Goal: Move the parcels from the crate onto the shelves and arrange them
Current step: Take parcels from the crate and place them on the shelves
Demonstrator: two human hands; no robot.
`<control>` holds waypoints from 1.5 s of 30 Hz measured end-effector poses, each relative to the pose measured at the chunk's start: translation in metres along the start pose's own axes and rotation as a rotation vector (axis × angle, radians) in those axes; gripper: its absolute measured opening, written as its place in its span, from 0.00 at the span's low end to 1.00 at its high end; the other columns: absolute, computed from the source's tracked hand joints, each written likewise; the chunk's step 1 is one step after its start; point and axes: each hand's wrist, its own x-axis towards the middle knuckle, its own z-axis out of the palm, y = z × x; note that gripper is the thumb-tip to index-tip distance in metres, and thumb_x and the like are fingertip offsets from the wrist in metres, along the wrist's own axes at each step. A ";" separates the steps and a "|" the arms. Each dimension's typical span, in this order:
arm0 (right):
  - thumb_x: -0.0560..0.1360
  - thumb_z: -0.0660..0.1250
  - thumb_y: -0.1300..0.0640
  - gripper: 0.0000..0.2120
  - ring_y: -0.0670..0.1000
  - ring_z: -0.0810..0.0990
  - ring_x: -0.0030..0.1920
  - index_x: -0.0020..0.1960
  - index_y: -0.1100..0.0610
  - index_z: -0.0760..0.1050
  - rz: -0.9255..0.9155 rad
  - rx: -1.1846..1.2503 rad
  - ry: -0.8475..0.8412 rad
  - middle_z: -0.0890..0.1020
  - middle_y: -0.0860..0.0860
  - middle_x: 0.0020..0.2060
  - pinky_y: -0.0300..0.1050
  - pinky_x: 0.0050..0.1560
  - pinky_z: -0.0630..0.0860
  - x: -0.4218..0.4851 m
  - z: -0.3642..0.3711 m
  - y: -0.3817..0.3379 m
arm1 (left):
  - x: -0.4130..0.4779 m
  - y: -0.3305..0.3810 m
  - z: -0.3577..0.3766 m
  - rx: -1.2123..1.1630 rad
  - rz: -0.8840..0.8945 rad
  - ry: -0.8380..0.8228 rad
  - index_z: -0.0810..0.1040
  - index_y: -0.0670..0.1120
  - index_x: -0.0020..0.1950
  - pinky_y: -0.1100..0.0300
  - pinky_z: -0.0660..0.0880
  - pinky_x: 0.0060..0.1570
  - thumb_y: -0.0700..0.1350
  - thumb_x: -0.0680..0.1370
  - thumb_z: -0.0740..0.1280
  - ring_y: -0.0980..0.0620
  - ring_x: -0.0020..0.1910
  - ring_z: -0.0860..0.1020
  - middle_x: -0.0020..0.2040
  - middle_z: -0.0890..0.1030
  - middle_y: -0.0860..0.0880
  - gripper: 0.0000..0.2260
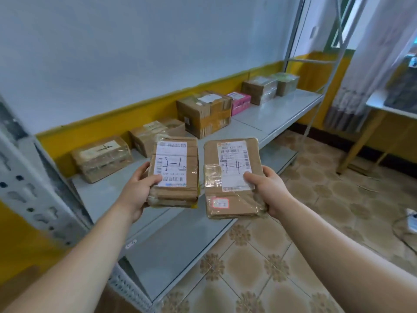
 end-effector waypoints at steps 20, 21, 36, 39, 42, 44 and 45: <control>0.80 0.66 0.60 0.21 0.51 0.83 0.43 0.71 0.57 0.65 0.203 -0.293 -0.446 0.81 0.51 0.49 0.47 0.39 0.79 0.257 0.138 0.011 | 0.084 -0.053 -0.045 0.021 -0.294 0.550 0.68 0.51 0.72 0.52 0.76 0.55 0.40 0.79 0.65 0.50 0.52 0.81 0.55 0.83 0.50 0.22; 0.80 0.66 0.60 0.22 0.51 0.82 0.43 0.71 0.58 0.65 0.210 -0.322 -0.472 0.81 0.52 0.51 0.46 0.38 0.78 0.264 0.143 0.012 | 0.084 -0.052 -0.042 0.099 -0.302 0.583 0.68 0.50 0.73 0.54 0.75 0.55 0.41 0.78 0.65 0.51 0.54 0.80 0.59 0.81 0.50 0.23; 0.79 0.59 0.36 0.32 0.49 0.43 0.80 0.79 0.42 0.55 -0.630 -1.435 -0.911 0.49 0.46 0.81 0.53 0.78 0.47 0.281 0.154 0.007 | 0.110 -0.043 0.008 1.198 -0.546 0.471 0.37 0.53 0.79 0.32 0.47 0.71 0.80 0.64 0.57 0.38 0.77 0.38 0.79 0.34 0.46 0.55; 0.79 0.58 0.36 0.32 0.50 0.43 0.80 0.79 0.43 0.56 -0.584 -1.411 -0.861 0.49 0.47 0.81 0.55 0.78 0.49 0.269 0.152 0.010 | 0.110 -0.042 0.003 1.172 -0.512 0.476 0.41 0.54 0.79 0.36 0.56 0.71 0.77 0.65 0.61 0.37 0.77 0.46 0.79 0.37 0.47 0.53; 0.79 0.59 0.36 0.32 0.51 0.43 0.80 0.79 0.46 0.57 -0.537 -1.366 -0.829 0.50 0.48 0.81 0.54 0.77 0.49 0.256 0.150 0.013 | 0.107 -0.038 -0.007 1.163 -0.462 0.516 0.47 0.54 0.79 0.38 0.61 0.69 0.75 0.65 0.62 0.37 0.75 0.54 0.79 0.45 0.47 0.50; 0.79 0.61 0.38 0.32 0.52 0.45 0.80 0.79 0.47 0.59 -0.507 -1.313 -0.806 0.51 0.49 0.80 0.53 0.77 0.50 0.252 0.150 0.014 | 0.104 -0.031 -0.015 1.146 -0.432 0.538 0.51 0.54 0.78 0.39 0.63 0.67 0.74 0.65 0.62 0.37 0.73 0.58 0.79 0.50 0.48 0.48; 0.79 0.61 0.39 0.31 0.52 0.46 0.80 0.79 0.48 0.59 -0.493 -1.283 -0.781 0.52 0.49 0.80 0.53 0.77 0.50 0.250 0.149 0.014 | 0.101 -0.026 -0.018 1.147 -0.407 0.547 0.52 0.54 0.78 0.40 0.64 0.67 0.74 0.65 0.62 0.37 0.72 0.59 0.78 0.51 0.49 0.47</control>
